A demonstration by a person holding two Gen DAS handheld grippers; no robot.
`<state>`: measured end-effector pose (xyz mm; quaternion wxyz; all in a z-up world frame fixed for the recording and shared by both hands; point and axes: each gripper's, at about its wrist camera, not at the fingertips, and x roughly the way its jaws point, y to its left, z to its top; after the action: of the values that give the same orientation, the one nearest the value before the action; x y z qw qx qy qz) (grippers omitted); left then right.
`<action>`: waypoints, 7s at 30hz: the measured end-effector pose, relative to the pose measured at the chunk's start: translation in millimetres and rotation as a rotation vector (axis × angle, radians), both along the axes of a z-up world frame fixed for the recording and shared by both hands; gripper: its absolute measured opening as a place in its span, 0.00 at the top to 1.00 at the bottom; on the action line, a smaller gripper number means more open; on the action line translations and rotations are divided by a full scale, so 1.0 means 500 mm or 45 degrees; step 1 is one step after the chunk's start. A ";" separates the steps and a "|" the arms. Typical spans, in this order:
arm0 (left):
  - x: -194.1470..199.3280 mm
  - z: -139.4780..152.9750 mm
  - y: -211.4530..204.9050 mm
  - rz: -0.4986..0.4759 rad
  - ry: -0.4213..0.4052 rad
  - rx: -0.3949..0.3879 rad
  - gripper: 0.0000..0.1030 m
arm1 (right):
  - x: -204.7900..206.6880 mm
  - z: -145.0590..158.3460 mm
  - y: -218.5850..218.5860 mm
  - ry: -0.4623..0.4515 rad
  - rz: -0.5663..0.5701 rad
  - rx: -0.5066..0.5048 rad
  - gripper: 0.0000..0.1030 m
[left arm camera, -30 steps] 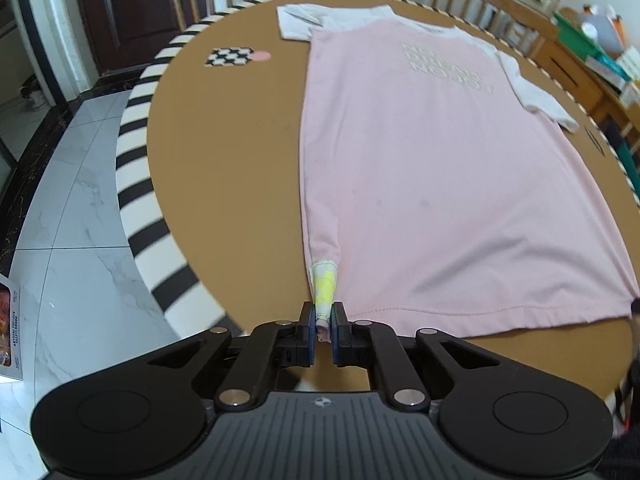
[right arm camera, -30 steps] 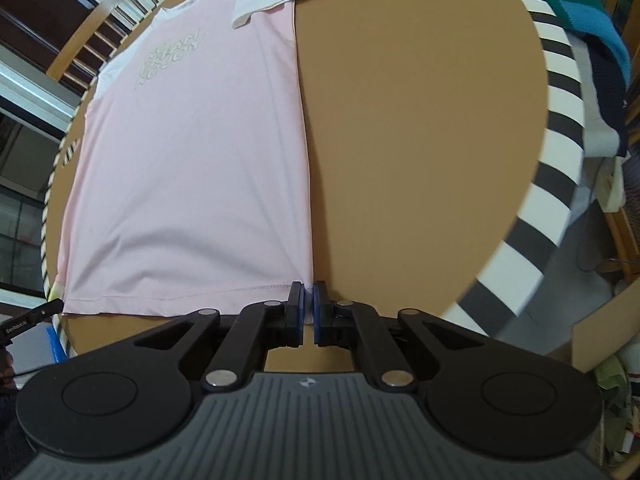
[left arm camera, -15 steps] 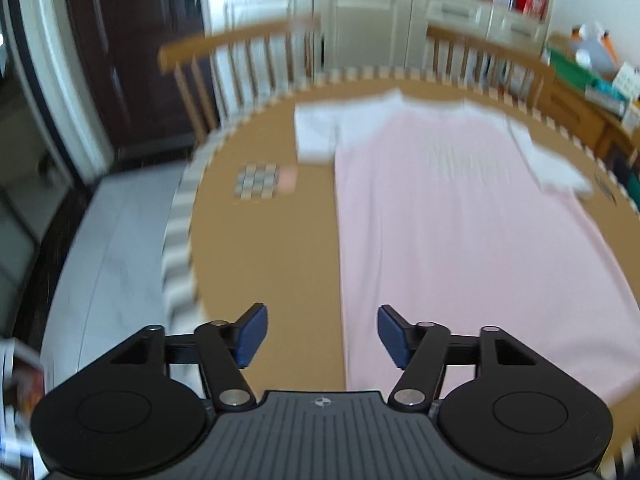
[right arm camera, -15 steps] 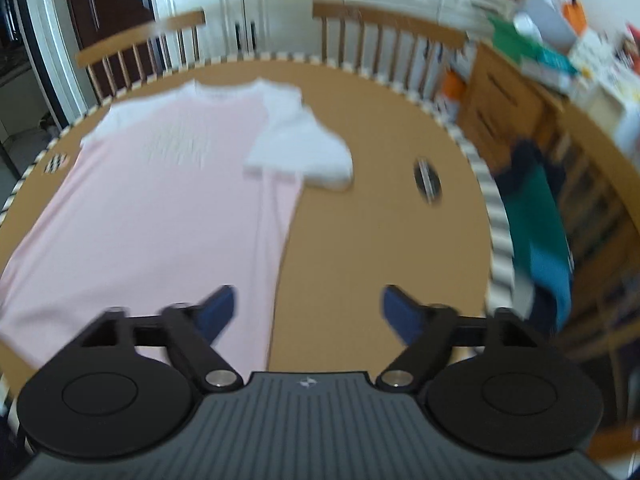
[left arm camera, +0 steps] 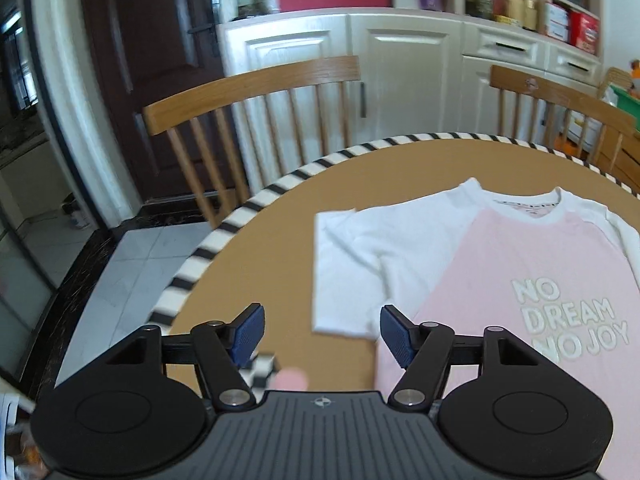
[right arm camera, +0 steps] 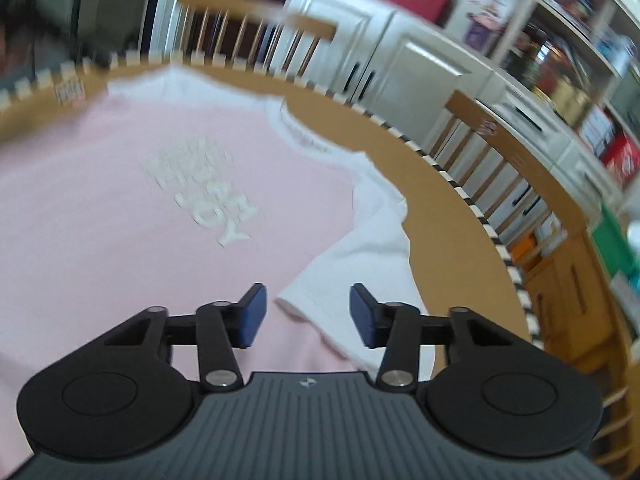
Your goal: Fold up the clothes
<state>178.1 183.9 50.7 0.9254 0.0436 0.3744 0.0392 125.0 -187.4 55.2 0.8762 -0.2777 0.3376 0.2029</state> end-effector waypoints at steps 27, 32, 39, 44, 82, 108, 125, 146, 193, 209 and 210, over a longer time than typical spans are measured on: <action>0.075 -0.094 0.041 0.188 0.135 0.050 0.95 | 0.227 0.048 -0.169 0.219 -0.487 0.317 0.94; 0.026 -0.089 0.068 0.262 0.112 0.085 0.95 | 0.319 0.032 -0.283 0.214 -0.745 0.371 0.95; -0.007 -0.084 0.066 0.301 0.100 0.107 0.94 | 0.385 -0.025 -0.359 0.268 -0.959 0.350 0.92; -0.017 -0.067 0.072 0.347 0.062 0.083 0.86 | 0.385 -0.034 -0.368 0.237 -1.027 0.312 0.83; -0.601 -0.040 0.039 0.039 0.291 -0.406 0.54 | -0.416 -0.041 -0.182 0.620 -0.744 0.564 0.54; -0.648 -0.033 -0.038 0.101 0.370 -0.407 0.87 | -0.425 -0.042 -0.202 0.661 -0.605 0.415 0.93; -0.635 -0.022 -0.142 -0.103 0.324 -0.405 0.73 | -0.401 -0.028 -0.137 0.581 -0.469 0.415 0.83; -0.495 -0.042 -0.103 0.047 -0.064 -0.315 0.65 | -0.137 -0.028 -0.143 0.226 -0.534 0.650 0.83; -0.355 0.047 0.338 -0.611 -0.021 -0.511 0.28 | -0.383 0.052 0.404 0.157 -0.998 0.982 0.48; 0.060 0.016 0.349 -1.002 0.152 -0.315 0.31 | -0.121 -0.038 0.577 0.279 -1.096 1.234 0.57; 0.087 0.013 0.350 -1.025 0.169 -0.302 0.31 | -0.109 -0.042 0.589 0.301 -1.093 1.224 0.57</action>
<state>221.8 358.9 57.4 0.8394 0.0820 0.3883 -0.3714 70.5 107.1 34.0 0.8629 0.3284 0.3841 -0.0075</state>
